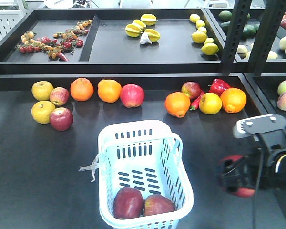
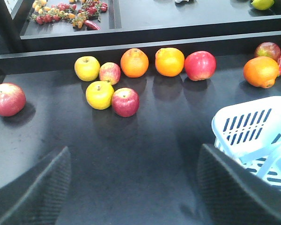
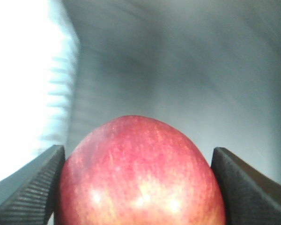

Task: Pick three apples into basket with both arms
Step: 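Carry the red apple over the basket with the right gripper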

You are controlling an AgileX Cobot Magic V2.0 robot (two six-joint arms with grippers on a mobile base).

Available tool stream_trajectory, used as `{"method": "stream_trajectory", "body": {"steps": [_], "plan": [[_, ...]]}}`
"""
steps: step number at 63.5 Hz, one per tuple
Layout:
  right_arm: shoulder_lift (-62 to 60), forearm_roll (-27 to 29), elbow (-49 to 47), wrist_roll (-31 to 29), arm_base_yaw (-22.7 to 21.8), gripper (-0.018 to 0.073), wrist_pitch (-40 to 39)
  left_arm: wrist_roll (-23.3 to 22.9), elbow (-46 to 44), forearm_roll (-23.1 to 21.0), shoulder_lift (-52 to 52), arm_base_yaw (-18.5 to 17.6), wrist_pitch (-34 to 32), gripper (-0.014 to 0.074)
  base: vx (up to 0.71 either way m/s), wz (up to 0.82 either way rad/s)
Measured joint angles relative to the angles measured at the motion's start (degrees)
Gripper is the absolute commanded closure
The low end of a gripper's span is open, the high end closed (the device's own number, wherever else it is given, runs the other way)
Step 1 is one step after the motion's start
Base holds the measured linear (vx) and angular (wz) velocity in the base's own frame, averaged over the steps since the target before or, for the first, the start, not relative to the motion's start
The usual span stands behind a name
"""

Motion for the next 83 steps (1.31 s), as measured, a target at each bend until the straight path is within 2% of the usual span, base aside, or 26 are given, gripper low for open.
{"method": "stream_trajectory", "body": {"steps": [16, 23, 28, 38, 47, 69, 83], "plan": [[-0.60, 0.06, 0.06, 0.00, 13.17, 0.0218, -9.42, 0.00, 0.00, 0.00, 0.00, 0.00, 0.00, 0.0053, 0.00, 0.00], [2.67, 0.06, 0.06, 0.00, 16.31, 0.0195, -15.77, 0.00, 0.00, 0.00, 0.00, 0.00, 0.00, 0.0053, 0.00, 0.00], [6.02, 0.06, 0.06, -0.06, 17.76, 0.0128, -19.94, 0.00, 0.00, 0.00, 0.00, 0.00, 0.00, 0.0053, 0.00, 0.00], [11.74, 0.06, 0.06, 0.24, 18.34, -0.0055, -26.33, 0.00, 0.00, 0.00, 0.00, 0.00, 0.00, 0.0053, 0.00, 0.00], [14.32, 0.06, 0.06, 1.76, 18.34, -0.0150, -28.73, 0.00, 0.00, 0.00, 0.00, 0.00, 0.00, 0.0053, 0.00, 0.00], [14.40, 0.06, 0.06, 2.55, 18.34, -0.0131, -29.01, 0.00, 0.00, 0.00, 0.00, 0.00, 0.00, 0.0053, 0.00, 0.00], [9.97, 0.06, 0.00, 2.55, 17.22, -0.0113, -20.33, 0.00, 0.00, 0.00, 0.00, 0.00, 0.00, 0.0053, 0.00, 0.00]]}}
